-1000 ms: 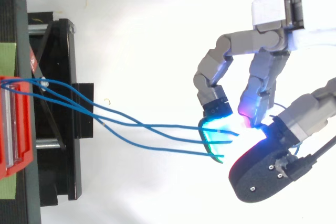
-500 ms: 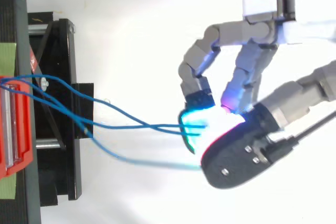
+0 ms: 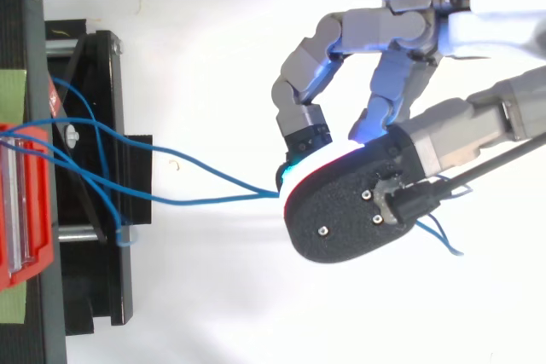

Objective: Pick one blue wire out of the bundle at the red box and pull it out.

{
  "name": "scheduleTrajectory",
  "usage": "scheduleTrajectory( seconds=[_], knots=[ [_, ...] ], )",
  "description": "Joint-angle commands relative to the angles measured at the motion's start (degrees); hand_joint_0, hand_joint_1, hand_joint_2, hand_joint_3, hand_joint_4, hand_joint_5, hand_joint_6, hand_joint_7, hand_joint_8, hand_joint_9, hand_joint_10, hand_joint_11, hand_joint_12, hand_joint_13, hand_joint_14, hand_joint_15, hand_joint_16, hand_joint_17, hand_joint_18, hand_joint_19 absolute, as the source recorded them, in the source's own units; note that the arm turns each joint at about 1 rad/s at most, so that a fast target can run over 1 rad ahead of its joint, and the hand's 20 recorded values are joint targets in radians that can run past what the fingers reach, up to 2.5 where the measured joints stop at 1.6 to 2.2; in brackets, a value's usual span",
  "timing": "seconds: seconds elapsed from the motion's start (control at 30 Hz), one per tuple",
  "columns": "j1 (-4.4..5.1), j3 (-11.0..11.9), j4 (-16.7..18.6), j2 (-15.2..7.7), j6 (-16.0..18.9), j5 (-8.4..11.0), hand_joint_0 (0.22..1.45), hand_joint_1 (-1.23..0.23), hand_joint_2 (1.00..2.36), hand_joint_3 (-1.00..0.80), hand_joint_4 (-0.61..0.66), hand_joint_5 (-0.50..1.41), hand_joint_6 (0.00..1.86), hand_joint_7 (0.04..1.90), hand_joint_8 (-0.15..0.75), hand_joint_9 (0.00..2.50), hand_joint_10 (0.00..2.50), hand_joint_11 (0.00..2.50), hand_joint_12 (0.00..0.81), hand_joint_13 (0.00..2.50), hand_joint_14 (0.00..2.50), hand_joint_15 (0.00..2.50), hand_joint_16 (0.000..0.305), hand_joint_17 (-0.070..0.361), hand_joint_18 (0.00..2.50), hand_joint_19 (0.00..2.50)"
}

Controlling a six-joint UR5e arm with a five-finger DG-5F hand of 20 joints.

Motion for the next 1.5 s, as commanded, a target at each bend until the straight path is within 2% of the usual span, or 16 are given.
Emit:
scheduleTrajectory(
  seconds=[0.0,0.27,0.47,0.97,1.1,1.23,1.33,1.47],
  knots=[
    [0.03,0.0,0.0,0.0,0.0,0.0,0.57,-0.62,1.01,-0.32,0.18,-0.08,0.89,1.18,0.384,1.24,0.02,0.8,0.44,0.99,0.02,0.58,0.052,0.117,0.94,0.57],
    [0.03,0.0,0.0,0.0,-0.1,-0.09,0.6,-0.79,1.01,-0.33,0.2,-0.1,0.91,1.12,0.374,1.18,0.01,0.81,0.436,0.99,0.02,0.58,0.052,0.117,0.96,0.56],
    [-0.05,0.0,0.1,0.0,0.0,-0.09,0.62,-0.84,1.01,-0.36,0.18,-0.12,0.93,1.06,0.366,1.15,0.01,0.83,0.436,0.98,0.02,0.58,0.052,0.116,0.96,0.55],
    [-0.14,0.0,-0.1,0.0,0.0,-0.53,0.63,-0.87,1.01,-0.38,0.2,-0.17,0.95,0.91,0.354,1.02,0.01,0.8,0.436,0.95,0.02,0.57,0.052,0.117,0.93,0.54],
    [-0.14,0.0,0.0,0.0,0.0,-0.53,0.57,-0.7,1.01,-0.37,0.2,-0.15,0.93,0.94,0.371,1.06,0.01,0.8,0.443,0.94,0.02,0.57,0.053,0.119,0.92,0.56],
    [-0.14,0.0,0.0,0.0,0.0,-0.53,0.55,-0.61,1.01,-0.4,0.2,-0.13,0.91,1.0,0.376,1.12,0.01,0.79,0.448,0.96,0.02,0.57,0.054,0.122,0.92,0.57],
    [-0.14,0.0,0.1,0.0,0.0,-0.53,0.56,-0.63,1.01,-0.36,0.2,-0.13,0.91,1.02,0.378,1.14,0.01,0.8,0.446,0.96,0.02,0.57,0.054,0.12,0.92,0.57],
    [-0.05,0.0,0.0,0.0,0.0,-0.53,0.58,-0.71,1.01,-0.3,0.2,-0.13,0.92,1.05,0.385,1.13,0.01,0.8,0.456,0.98,0.02,0.57,0.055,0.124,0.95,0.56]
  ],
)
